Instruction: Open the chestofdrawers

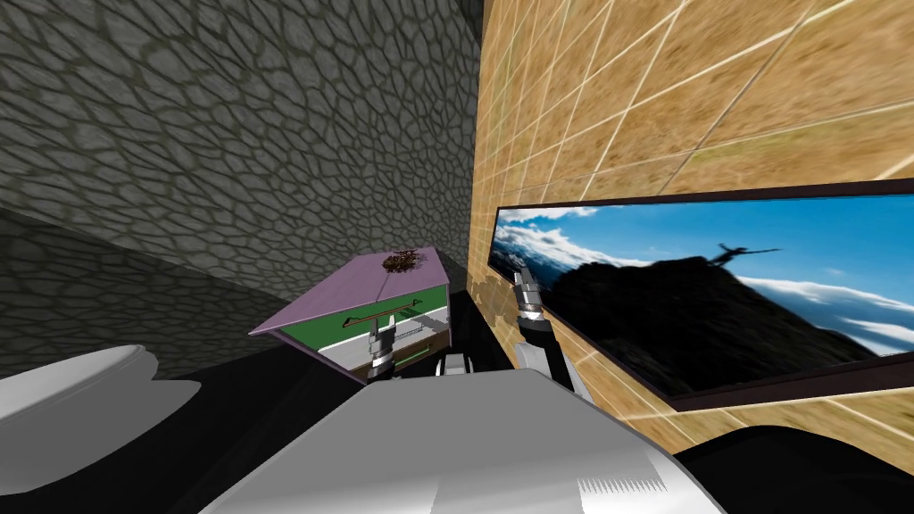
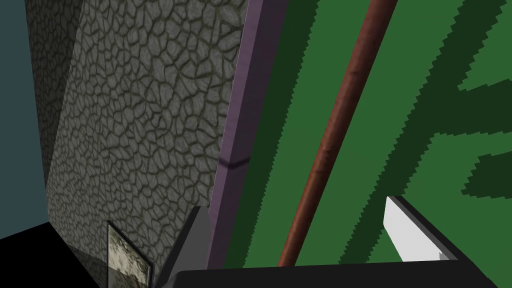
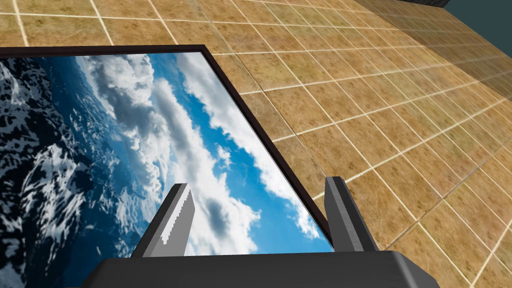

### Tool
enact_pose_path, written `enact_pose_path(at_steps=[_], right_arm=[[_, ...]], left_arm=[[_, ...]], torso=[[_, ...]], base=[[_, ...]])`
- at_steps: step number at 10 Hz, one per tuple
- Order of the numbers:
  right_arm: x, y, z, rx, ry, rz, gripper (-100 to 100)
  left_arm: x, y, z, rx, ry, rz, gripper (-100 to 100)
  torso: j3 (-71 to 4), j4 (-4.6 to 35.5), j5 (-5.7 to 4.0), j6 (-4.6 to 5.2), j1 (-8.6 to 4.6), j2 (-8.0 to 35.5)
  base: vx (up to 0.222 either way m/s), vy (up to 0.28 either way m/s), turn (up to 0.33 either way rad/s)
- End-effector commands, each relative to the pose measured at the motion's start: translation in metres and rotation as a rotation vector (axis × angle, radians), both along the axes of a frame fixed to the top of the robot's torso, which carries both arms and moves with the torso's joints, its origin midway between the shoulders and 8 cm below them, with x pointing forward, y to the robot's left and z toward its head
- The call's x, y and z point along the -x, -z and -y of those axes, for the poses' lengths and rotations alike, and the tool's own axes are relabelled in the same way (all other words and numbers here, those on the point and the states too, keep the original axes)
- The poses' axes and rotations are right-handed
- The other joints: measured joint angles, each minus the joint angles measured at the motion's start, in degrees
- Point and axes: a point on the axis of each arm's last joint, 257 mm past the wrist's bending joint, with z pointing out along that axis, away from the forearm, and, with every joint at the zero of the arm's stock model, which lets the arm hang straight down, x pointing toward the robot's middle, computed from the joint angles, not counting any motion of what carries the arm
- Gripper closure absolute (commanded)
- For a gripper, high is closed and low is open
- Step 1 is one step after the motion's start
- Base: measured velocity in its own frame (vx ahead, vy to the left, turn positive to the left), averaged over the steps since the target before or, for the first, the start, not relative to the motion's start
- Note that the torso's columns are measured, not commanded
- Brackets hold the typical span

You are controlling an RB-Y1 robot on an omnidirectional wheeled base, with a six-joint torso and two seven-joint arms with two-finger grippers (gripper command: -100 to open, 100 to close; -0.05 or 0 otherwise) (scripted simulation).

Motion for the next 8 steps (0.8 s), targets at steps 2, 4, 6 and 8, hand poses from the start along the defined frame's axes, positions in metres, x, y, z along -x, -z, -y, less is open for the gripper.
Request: enact_pose_path(at_steps=[2, 4, 6, 8], right_arm=[[0.000, 0.000, 0.000, 0.000, 0.000, 0.000, 0], [0.000, 0.000, 0.000, 0.000, 0.000, 0.000, 0], [0.000, 0.000, 0.000, 0.000, 0.000, 0.000, 0], [0.000, 0.000, 0.000, 0.000, 0.000, 0.000, 0]], left_arm=[[-0.021, -0.008, -0.002, 0.000, 0.006, -0.002, -100], [-0.031, -0.013, -0.003, -0.001, 0.009, -0.002, -100], [-0.046, -0.021, -0.004, -0.002, 0.014, -0.002, -100], [-0.031, -0.013, -0.003, -0.001, 0.009, -0.002, 100]], torso=[[0.01, 0.01, -0.02, 0.00, -0.07, 0.03], [0.07, 0.03, -0.07, 0.01, -0.23, 0.10], [0.05, 0.02, -0.08, 0.00, -0.25, 0.09], [0.04, 0.02, -0.05, 0.00, -0.19, 0.06]], base=[[-0.030, -0.006, 0.030], [-0.025, -0.007, 0.015], [-0.027, -0.011, 0.021], [-0.001, 0.000, -0.015]])
